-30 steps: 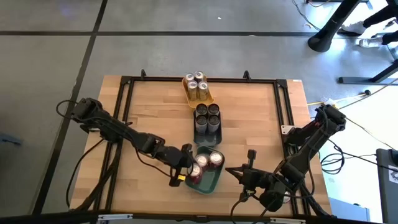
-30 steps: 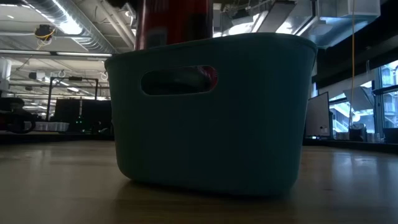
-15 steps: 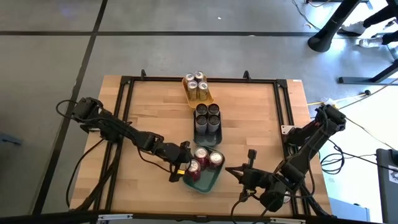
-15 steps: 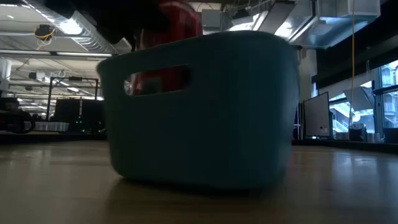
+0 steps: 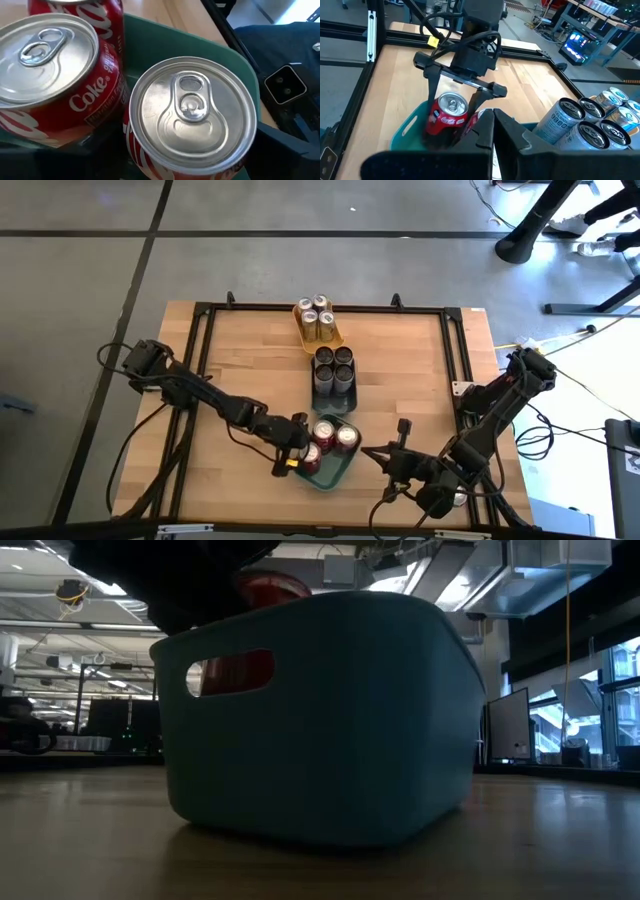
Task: Sort soda cans
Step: Put the left red soda can into the green bin, then put the right red soda can into the green bin
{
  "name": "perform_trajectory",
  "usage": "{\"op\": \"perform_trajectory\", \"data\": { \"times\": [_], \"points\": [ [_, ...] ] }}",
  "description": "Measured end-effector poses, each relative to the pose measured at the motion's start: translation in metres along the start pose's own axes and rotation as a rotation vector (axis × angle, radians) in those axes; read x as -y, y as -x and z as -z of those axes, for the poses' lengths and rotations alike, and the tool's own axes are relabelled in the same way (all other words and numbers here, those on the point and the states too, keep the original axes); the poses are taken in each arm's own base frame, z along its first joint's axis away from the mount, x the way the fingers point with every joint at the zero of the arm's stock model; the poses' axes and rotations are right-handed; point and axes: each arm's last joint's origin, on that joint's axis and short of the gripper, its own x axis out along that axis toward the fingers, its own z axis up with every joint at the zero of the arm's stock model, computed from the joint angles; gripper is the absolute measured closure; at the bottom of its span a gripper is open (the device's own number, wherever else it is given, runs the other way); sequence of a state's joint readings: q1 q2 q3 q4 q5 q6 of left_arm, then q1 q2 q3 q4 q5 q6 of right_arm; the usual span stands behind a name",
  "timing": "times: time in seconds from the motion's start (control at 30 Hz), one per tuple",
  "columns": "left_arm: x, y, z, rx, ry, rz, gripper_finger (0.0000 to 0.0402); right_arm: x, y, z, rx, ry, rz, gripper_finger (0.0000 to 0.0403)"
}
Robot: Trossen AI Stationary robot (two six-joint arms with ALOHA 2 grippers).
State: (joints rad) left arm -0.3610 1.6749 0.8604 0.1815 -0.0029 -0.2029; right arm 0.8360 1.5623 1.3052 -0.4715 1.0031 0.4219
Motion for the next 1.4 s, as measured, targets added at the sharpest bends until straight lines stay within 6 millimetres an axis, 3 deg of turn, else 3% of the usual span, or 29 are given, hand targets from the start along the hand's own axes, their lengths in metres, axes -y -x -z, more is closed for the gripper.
{"op": "perform_trajectory", "data": {
  "times": [0.23, 0.8, 1.0, 1.1, 1.23, 1.4],
  "points": [
    [0.0, 0.005, -0.002, -0.002, 0.0, -0.005, 0.004, 0.0, 0.0, 0.0, 0.0, 0.0, -0.001, 0.0393],
    [0.011, 0.056, -0.025, 0.087, 0.016, -0.029, 0.0033, -0.004, 0.0, -0.001, -0.028, -0.03, -0.111, 0.0393],
    [0.014, 0.08, -0.029, 0.095, 0.056, -0.076, 0.0032, -0.001, -0.007, -0.011, -0.065, -0.142, -0.193, 0.0382],
    [0.016, 0.092, -0.031, 0.113, 0.06, -0.094, 0.0032, 0.007, -0.008, -0.022, -0.138, -0.198, -0.27, 0.0342],
    [0.018, 0.106, -0.033, 0.131, 0.058, -0.113, 0.0032, 0.024, -0.003, -0.032, -0.372, -0.347, -0.327, 0.0246],
    [0.02, 0.111, -0.034, 0.152, 0.052, -0.115, 0.0032, 0.04, 0.01, -0.013, -0.739, -0.476, -0.197, 0.011]
  ]
}}
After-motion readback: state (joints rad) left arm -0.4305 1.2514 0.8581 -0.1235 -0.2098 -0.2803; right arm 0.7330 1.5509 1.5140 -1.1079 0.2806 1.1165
